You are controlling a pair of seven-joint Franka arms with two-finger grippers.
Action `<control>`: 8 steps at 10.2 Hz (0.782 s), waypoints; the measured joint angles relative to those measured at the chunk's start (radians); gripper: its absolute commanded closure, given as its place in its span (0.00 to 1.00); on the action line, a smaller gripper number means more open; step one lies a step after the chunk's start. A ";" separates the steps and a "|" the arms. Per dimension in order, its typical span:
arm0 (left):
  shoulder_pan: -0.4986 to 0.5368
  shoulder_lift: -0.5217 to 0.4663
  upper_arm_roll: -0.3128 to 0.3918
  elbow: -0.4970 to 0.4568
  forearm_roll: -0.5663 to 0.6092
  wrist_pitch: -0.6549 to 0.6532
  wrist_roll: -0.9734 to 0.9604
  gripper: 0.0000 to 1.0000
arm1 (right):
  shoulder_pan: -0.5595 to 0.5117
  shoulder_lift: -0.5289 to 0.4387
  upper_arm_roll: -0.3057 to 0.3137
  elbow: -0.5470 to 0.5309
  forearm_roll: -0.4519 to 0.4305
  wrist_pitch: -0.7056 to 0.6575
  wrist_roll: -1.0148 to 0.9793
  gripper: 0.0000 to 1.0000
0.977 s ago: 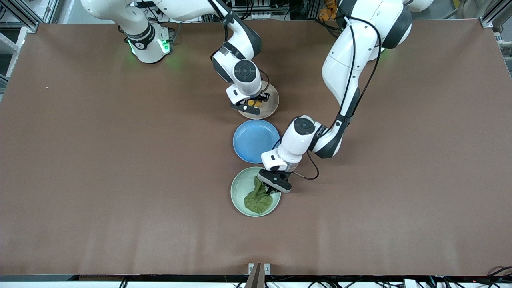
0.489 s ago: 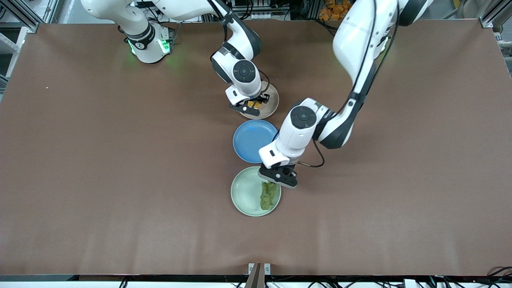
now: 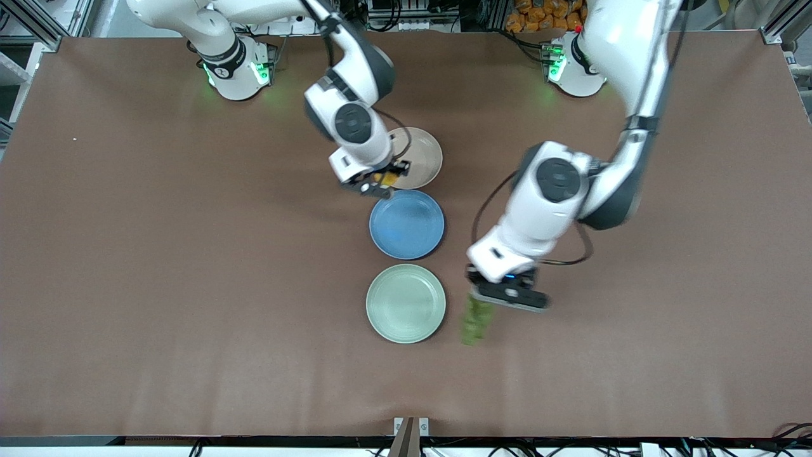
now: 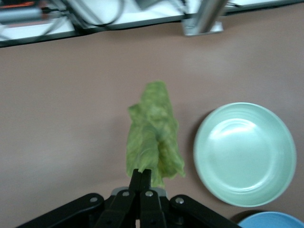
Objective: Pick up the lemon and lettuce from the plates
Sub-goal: 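Lift the lemon with the right gripper while the left gripper lifts the lettuce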
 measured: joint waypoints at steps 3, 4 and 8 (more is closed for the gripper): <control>0.137 -0.038 0.004 -0.012 0.001 -0.126 0.072 1.00 | -0.228 -0.027 -0.005 0.001 0.000 -0.038 -0.298 1.00; 0.183 -0.035 0.004 -0.025 0.001 -0.156 0.104 1.00 | -0.308 -0.026 -0.007 -0.001 0.000 -0.043 -0.411 1.00; 0.263 0.031 0.003 -0.057 0.004 -0.213 0.154 1.00 | -0.533 0.025 -0.010 -0.021 -0.013 -0.051 -0.692 1.00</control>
